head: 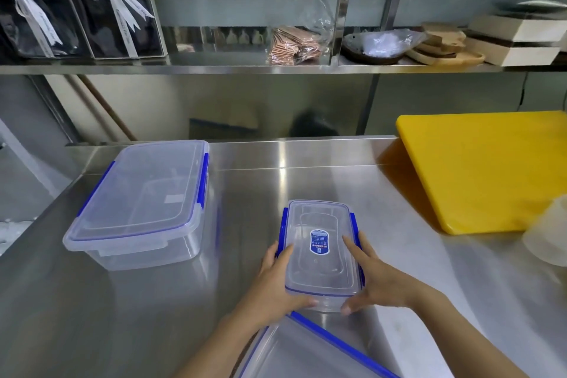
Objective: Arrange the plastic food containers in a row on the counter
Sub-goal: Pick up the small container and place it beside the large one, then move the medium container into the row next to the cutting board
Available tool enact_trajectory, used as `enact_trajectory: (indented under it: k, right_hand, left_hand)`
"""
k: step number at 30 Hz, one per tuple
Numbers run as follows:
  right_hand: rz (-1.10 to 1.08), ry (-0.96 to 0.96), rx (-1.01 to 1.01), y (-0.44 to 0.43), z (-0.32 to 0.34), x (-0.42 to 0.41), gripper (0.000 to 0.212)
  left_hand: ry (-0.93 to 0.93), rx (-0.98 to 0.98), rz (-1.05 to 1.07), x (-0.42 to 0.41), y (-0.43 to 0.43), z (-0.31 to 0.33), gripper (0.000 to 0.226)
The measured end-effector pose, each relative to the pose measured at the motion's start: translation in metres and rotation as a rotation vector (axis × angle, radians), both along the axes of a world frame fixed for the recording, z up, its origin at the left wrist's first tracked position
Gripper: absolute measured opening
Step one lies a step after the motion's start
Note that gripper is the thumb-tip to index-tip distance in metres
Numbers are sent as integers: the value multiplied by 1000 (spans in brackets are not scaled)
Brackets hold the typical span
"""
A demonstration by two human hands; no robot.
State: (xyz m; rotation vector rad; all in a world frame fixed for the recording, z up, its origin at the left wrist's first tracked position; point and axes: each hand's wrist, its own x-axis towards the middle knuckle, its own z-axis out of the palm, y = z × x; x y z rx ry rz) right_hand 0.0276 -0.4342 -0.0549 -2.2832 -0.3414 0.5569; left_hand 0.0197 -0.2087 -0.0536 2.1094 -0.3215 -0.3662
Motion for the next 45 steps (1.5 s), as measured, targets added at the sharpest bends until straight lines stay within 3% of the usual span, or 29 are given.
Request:
enact_trajectory:
  k: [4, 9, 14, 19, 20, 22, 24, 31, 34, 39, 45]
  right_hand:
    - [-59, -27, -26, 10, 2, 11, 101]
    - [-59, -185, -246, 42, 6, 34, 81]
    - [-44, -300, -390, 70, -8, 71, 130]
    - [-64, -300, -479, 91, -14, 114, 133]
    - [-61, -295, -484, 95, -13, 123, 124]
    - [-48, -293, -520, 101, -10, 139, 88]
    - [-61, -298, -552, 103, -11, 154, 73]
    - [-69, -330, -630, 105, -16, 162, 73]
    - [-90, -305, -607, 105, -12, 157, 72]
    - [-102, -304, -451, 100, 2, 125, 74]
    - [-76, -115, -240, 90, 22, 70, 72]
  left_hand:
    - [-185, 157, 130, 6, 10, -13, 70]
    - [-503, 427, 185, 22, 27, -19, 38]
    - [-656, 493, 270, 54, 45, -27, 32]
    - [-405, 640, 229, 84, 51, -26, 72]
    - [-383, 646, 216, 90, 51, -28, 82]
    - [-422, 681, 209, 106, 52, -34, 94]
    - [-361, 684, 180, 119, 52, -37, 98]
    - [-160, 787, 76, 133, 46, -32, 112]
    - [-158, 770, 41, 131, 47, -22, 106]
    - [-270, 478, 205, 104, 58, 1, 63]
    - [-10, 246, 225, 47, 68, 14, 53]
